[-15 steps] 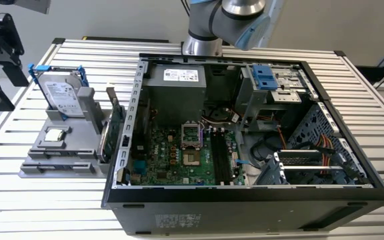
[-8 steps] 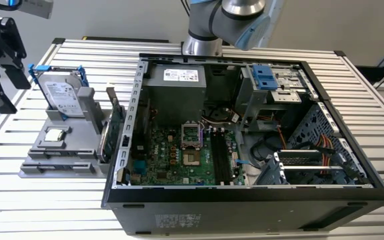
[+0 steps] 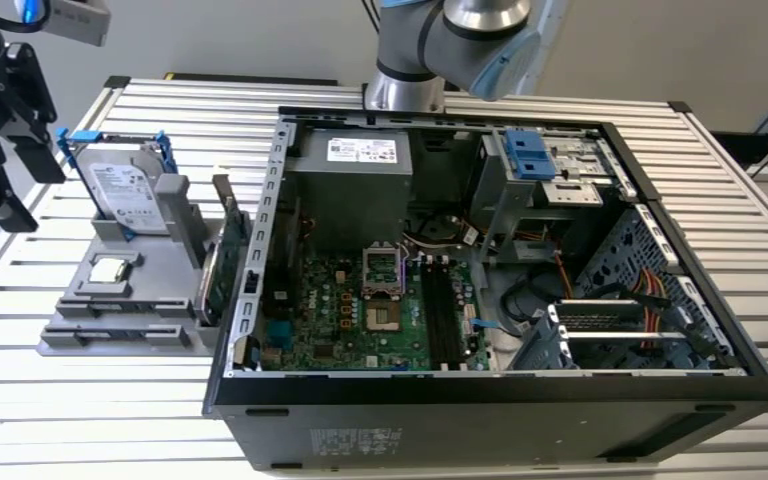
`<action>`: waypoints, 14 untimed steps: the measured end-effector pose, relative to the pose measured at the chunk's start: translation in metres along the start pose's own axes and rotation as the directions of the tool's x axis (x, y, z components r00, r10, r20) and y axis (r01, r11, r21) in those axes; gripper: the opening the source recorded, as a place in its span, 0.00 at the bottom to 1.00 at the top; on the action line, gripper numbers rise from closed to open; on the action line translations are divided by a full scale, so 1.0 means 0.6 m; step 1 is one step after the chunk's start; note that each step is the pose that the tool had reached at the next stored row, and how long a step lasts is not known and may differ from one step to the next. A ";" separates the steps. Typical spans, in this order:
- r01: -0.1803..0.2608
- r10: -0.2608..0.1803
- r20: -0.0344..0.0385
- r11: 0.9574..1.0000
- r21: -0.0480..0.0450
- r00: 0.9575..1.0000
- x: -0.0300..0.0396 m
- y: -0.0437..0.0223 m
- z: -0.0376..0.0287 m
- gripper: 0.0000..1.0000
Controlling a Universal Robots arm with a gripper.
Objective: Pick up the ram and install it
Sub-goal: 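Pick up the ram and move it above insertion slot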
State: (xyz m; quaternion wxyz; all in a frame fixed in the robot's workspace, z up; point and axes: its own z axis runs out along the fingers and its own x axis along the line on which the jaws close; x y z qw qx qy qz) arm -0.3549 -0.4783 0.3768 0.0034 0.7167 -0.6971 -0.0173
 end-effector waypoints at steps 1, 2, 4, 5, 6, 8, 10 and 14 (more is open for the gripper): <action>0.000 0.000 0.000 1.000 0.000 1.000 0.000 0.000 0.001 1.00; 0.000 0.000 0.000 1.000 0.000 1.000 0.000 0.000 0.002 1.00; 0.000 0.000 0.000 1.000 0.000 1.000 0.000 0.000 0.004 1.00; -0.001 0.001 0.000 1.000 0.000 1.000 0.000 0.000 0.005 1.00; -0.001 0.001 0.000 1.000 0.000 1.000 0.000 0.000 0.006 1.00; -0.001 0.001 -0.001 1.000 0.000 1.000 0.000 0.000 0.007 1.00; -0.001 0.001 -0.001 1.000 0.000 1.000 0.000 0.000 0.007 1.00; -0.001 0.001 0.000 1.000 0.000 1.000 0.000 0.000 0.011 1.00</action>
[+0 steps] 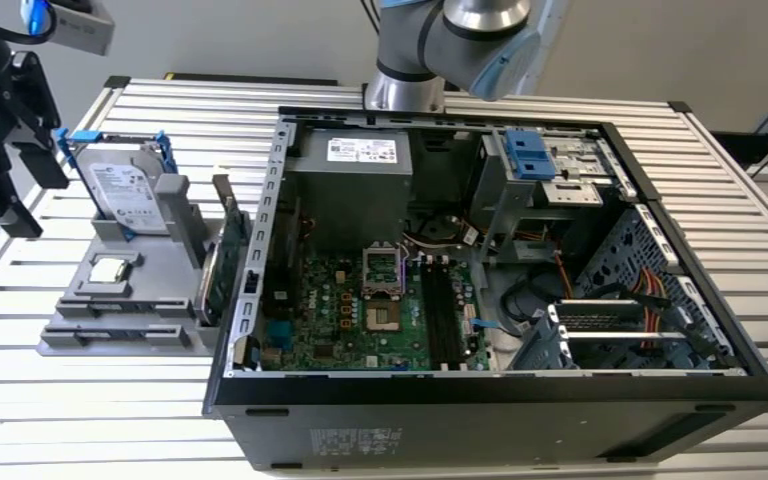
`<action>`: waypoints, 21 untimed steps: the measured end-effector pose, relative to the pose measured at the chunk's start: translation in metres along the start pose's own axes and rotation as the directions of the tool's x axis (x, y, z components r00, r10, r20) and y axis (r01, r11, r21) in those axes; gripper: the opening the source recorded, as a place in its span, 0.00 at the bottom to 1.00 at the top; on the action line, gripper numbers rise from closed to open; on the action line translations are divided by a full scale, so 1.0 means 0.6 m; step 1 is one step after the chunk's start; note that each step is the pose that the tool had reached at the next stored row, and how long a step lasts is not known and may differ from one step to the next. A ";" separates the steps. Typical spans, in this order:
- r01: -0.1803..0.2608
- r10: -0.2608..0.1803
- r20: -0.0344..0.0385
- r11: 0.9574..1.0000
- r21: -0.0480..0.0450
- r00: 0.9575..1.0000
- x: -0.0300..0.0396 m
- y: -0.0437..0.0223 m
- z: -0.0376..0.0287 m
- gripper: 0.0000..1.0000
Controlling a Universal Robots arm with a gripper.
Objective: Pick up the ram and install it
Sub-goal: 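Pick up the ram and move it above insertion slot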
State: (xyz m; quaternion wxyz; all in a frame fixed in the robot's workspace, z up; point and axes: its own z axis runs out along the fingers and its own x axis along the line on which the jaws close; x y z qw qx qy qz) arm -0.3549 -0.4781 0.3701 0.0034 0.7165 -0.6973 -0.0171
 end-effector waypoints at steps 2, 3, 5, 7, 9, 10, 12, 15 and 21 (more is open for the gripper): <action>0.000 0.000 0.000 1.000 0.000 1.000 0.000 0.000 0.004 1.00; 0.000 0.000 0.000 1.000 0.000 1.000 0.000 0.000 0.005 1.00; 0.000 0.000 0.000 1.000 0.000 1.000 0.000 0.000 0.008 1.00; 0.000 0.000 0.000 1.000 0.000 1.000 0.000 0.000 0.011 1.00; 0.000 0.000 0.000 1.000 0.000 1.000 0.000 0.000 0.015 1.00; 0.000 0.000 -0.001 1.000 0.000 1.000 0.000 -0.001 0.016 1.00; 0.000 0.000 -0.001 1.000 0.000 1.000 0.000 -0.001 0.019 1.00; 0.000 0.000 -0.001 1.000 0.000 1.000 0.000 -0.001 0.024 1.00; 0.000 0.000 -0.002 1.000 0.000 1.000 0.000 -0.001 0.034 1.00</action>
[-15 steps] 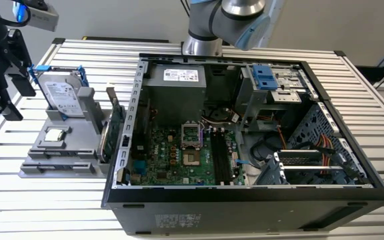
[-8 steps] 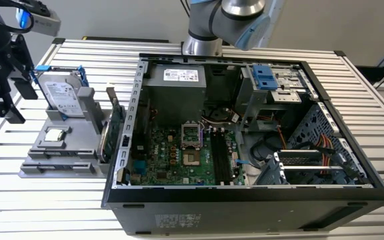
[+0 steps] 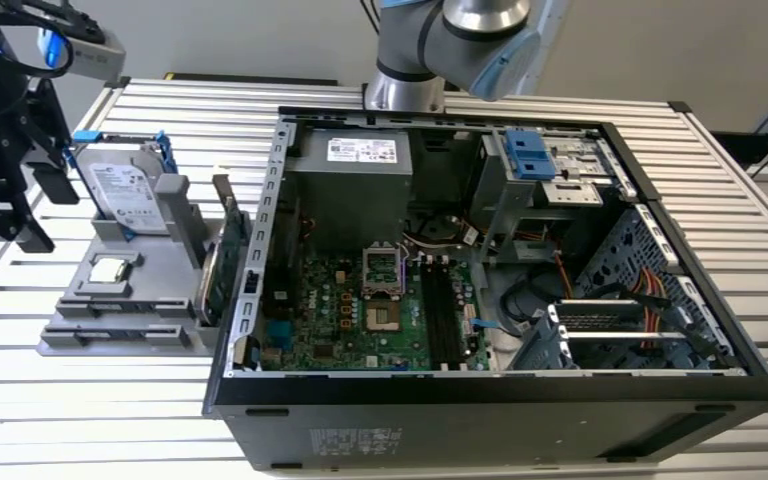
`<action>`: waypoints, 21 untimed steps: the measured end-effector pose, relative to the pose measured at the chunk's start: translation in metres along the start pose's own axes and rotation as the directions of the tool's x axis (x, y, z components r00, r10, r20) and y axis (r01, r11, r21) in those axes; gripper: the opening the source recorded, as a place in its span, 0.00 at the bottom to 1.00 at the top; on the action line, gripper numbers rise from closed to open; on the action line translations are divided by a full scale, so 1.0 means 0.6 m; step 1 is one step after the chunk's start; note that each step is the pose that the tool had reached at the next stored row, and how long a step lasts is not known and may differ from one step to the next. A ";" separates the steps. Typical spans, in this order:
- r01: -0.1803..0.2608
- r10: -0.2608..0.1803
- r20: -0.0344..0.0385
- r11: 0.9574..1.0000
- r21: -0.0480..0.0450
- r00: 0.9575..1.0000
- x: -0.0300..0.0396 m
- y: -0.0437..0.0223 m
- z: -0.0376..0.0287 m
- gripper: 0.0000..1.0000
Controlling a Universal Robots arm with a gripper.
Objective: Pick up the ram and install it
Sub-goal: 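Pick up the ram and move it above insertion slot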
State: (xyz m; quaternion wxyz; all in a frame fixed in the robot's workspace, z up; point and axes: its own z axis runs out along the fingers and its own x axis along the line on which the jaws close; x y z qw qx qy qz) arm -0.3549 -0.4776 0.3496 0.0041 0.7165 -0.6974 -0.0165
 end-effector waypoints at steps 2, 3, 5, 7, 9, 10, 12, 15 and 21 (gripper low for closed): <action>0.000 0.000 0.000 1.000 0.000 1.000 0.000 0.000 0.003 1.00; 0.000 0.000 0.000 1.000 0.000 1.000 0.000 0.000 0.005 1.00; 0.000 0.000 -0.001 1.000 0.000 1.000 0.000 0.000 0.008 1.00; 0.000 0.000 -0.001 1.000 0.000 1.000 0.000 0.000 0.011 1.00; 0.000 0.000 -0.001 1.000 0.000 1.000 0.000 0.000 0.014 1.00; 0.000 0.000 -0.001 1.000 0.000 1.000 0.000 0.000 0.016 1.00; 0.000 0.000 -0.002 1.000 0.000 1.000 0.000 -0.001 0.019 1.00; 0.000 0.000 -0.003 1.000 0.000 1.000 0.000 -0.001 0.023 1.00; -0.011 0.011 -0.004 1.000 0.000 1.000 0.000 -0.001 0.032 1.00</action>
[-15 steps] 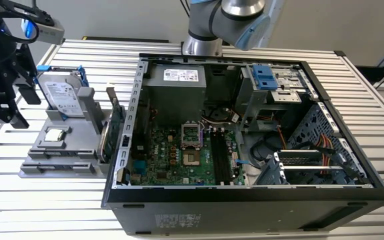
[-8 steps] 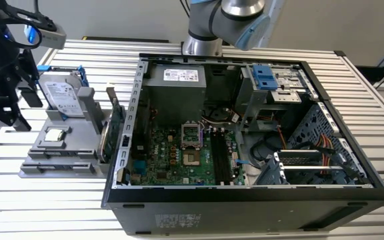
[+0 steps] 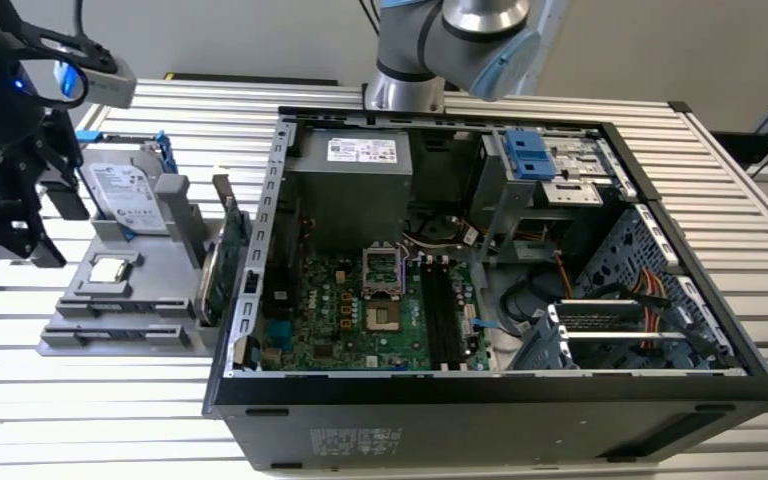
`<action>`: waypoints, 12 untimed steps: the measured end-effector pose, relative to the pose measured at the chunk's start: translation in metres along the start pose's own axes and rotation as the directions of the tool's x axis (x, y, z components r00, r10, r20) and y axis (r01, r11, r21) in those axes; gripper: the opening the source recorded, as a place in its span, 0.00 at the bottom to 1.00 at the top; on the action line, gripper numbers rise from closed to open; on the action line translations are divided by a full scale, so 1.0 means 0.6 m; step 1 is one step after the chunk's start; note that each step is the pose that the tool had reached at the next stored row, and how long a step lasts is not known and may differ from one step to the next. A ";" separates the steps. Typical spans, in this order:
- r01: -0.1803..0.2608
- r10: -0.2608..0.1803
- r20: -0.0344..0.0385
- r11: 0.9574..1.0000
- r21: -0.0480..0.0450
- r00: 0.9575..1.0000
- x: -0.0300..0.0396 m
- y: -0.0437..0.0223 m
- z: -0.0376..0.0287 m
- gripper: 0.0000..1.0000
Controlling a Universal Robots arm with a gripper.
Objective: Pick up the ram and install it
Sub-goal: 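Pick up the ram and move it above insertion slot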
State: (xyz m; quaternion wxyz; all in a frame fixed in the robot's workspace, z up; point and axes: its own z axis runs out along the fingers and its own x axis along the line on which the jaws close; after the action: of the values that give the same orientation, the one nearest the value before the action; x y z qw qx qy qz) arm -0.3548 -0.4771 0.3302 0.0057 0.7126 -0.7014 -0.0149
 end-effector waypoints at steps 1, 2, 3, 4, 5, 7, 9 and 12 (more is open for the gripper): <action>0.000 0.000 0.000 1.000 0.000 1.000 0.000 0.000 0.002 1.00; 0.000 0.000 0.000 1.000 0.000 1.000 0.000 0.000 0.004 1.00; 0.000 0.000 -0.001 1.000 0.000 1.000 0.000 -0.001 0.006 1.00; 0.000 0.000 -0.001 1.000 0.000 1.000 0.000 -0.001 0.009 1.00; 0.000 0.000 -0.001 1.000 0.000 1.000 0.000 -0.002 0.011 1.00; 0.000 0.000 -0.003 1.000 0.000 1.000 0.000 -0.002 0.017 1.00; 0.000 0.000 -0.003 1.000 0.000 1.000 0.000 -0.003 0.022 1.00; 0.000 0.000 -0.004 1.000 0.000 1.000 0.000 -0.004 0.028 1.00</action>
State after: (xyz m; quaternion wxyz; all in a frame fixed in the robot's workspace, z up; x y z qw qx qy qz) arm -0.3532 -0.4771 0.3131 0.0070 0.7126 -0.7014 -0.0136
